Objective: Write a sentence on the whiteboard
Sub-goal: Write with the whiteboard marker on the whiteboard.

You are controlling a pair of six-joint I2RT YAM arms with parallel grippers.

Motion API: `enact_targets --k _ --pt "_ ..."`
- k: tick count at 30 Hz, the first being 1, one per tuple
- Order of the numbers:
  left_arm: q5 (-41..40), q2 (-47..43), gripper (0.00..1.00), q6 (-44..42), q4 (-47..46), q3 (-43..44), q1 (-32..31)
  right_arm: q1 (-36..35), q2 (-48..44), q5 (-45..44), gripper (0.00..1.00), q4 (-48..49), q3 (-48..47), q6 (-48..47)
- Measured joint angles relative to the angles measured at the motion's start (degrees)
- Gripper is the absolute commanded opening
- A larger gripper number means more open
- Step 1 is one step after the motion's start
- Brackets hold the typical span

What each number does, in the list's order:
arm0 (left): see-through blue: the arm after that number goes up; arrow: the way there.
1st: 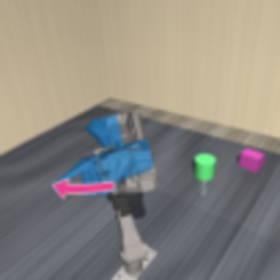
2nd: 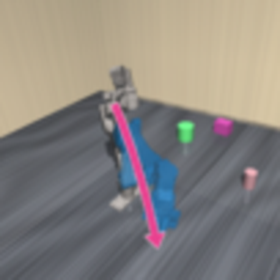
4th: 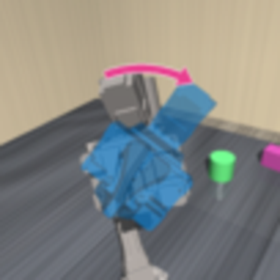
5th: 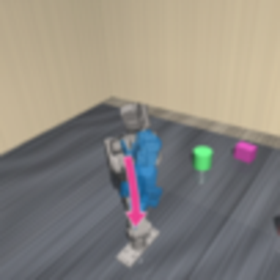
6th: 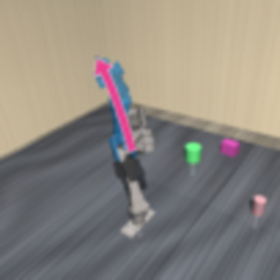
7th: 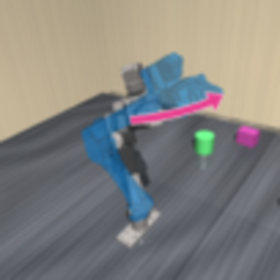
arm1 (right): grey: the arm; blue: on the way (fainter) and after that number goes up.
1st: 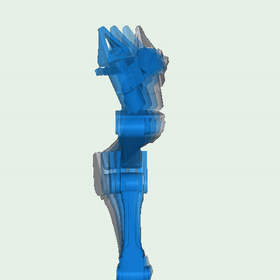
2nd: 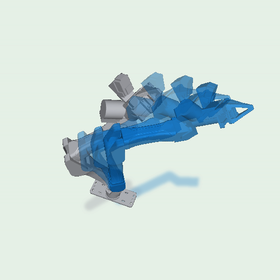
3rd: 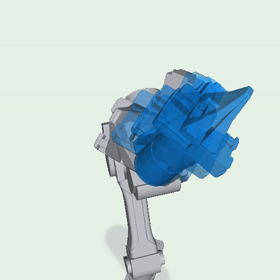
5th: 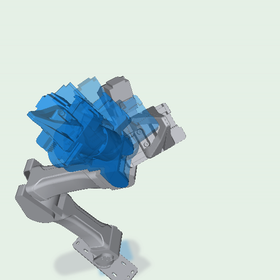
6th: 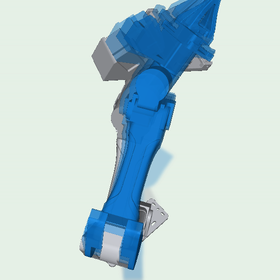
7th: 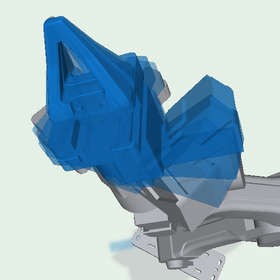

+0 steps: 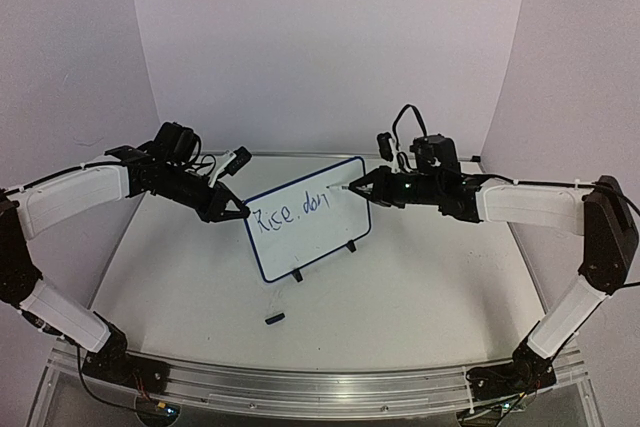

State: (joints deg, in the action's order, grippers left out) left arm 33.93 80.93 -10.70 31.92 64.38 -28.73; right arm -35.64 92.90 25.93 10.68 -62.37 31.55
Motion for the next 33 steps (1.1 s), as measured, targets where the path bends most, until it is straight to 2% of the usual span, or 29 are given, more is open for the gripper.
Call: enact_targets --k 33 --pt "0.0 0.0 0.0 0.0 0.0 0.0 0.0 0.0 0.0 0.2 0.0 -0.2 0.6 0.7"
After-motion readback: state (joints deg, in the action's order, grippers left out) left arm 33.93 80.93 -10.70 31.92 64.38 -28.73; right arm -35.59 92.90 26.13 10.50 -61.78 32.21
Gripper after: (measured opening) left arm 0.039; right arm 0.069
